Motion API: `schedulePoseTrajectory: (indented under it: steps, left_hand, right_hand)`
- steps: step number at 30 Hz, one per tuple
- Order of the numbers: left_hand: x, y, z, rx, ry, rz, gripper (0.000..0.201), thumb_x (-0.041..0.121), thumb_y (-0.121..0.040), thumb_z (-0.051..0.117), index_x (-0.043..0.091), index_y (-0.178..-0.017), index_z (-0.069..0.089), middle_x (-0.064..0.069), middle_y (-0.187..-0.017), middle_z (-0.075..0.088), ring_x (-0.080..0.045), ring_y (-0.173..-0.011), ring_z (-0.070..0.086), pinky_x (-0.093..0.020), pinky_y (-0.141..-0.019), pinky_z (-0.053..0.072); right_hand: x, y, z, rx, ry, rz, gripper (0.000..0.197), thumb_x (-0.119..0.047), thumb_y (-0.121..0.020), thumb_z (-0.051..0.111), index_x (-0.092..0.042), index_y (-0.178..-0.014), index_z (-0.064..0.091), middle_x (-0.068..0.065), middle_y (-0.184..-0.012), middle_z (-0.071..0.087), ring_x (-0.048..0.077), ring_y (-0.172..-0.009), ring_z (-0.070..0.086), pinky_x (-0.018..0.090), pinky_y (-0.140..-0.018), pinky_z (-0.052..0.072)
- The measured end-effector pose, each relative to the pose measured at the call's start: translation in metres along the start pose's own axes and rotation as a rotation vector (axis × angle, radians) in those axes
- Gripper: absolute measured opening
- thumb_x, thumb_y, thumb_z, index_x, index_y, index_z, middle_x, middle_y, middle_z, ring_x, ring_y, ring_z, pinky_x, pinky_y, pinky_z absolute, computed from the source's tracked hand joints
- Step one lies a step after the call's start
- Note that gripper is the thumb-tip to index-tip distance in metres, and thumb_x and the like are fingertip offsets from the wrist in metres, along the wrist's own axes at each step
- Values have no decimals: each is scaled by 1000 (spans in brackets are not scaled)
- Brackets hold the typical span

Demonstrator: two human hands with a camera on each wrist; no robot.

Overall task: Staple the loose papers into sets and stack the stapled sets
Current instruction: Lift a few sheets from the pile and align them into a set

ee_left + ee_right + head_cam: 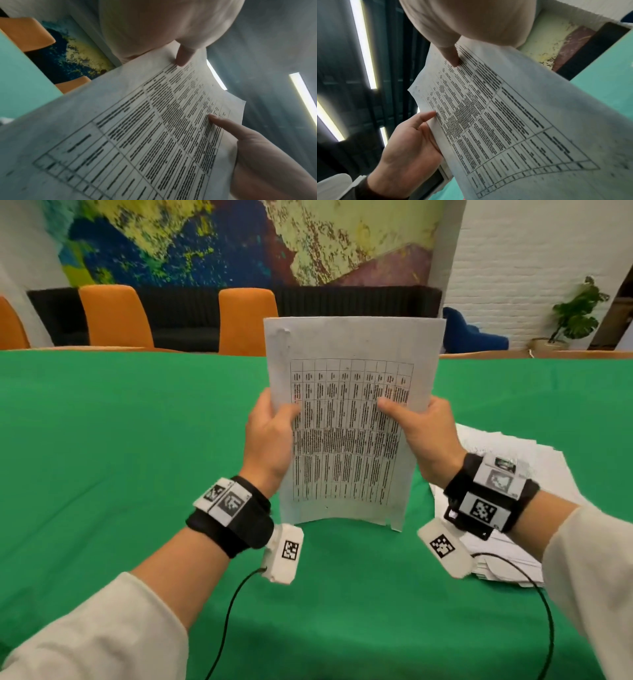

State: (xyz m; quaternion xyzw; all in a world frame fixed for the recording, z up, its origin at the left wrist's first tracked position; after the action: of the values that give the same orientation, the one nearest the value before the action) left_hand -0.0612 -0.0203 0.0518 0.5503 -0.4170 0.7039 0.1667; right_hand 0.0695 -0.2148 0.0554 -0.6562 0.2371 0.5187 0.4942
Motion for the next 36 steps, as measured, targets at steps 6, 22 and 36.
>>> schedulePoseTrajectory:
  steps: [6, 22, 36]
  left_hand:
    - [20, -13, -3, 25, 73, 42, 32, 16, -91, 54, 16, -120, 68, -4, -119, 76, -25, -114, 71, -52, -103, 55]
    - [-30, 12, -7, -10, 1, -143, 31, 21, -95, 56, 16, -124, 66, -2, -123, 75, -24, -117, 69, -54, -107, 52]
    - [-53, 26, -9, -90, -71, -318, 24, 16, -102, 56, 17, -123, 67, -2, -120, 75, -26, -115, 70, -53, -105, 53]
  right_hand:
    - [-19, -10, 0, -14, -80, -59, 15, -11, -95, 73, -18, -108, 74, 6, -109, 79, 27, -102, 76, 46, -88, 62]
    - [26, 11, 2, -16, -9, 32, 13, -11, -92, 76, -19, -103, 74, -5, -97, 81, 13, -91, 77, 24, -74, 60]
    - [39, 18, 0, -74, 21, 129, 18, -12, -97, 70, -23, -110, 73, -7, -105, 80, 14, -97, 77, 24, -77, 60]
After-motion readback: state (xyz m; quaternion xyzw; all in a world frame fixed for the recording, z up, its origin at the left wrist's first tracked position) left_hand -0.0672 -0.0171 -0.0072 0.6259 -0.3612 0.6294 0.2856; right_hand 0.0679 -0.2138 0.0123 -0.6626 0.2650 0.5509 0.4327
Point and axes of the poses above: each hand's wrist, its own y-axis away from the middle knuckle, its own z-axis out of the palm, x = y × z, the point moved 6 cm from there along -y, towards the middle knuckle
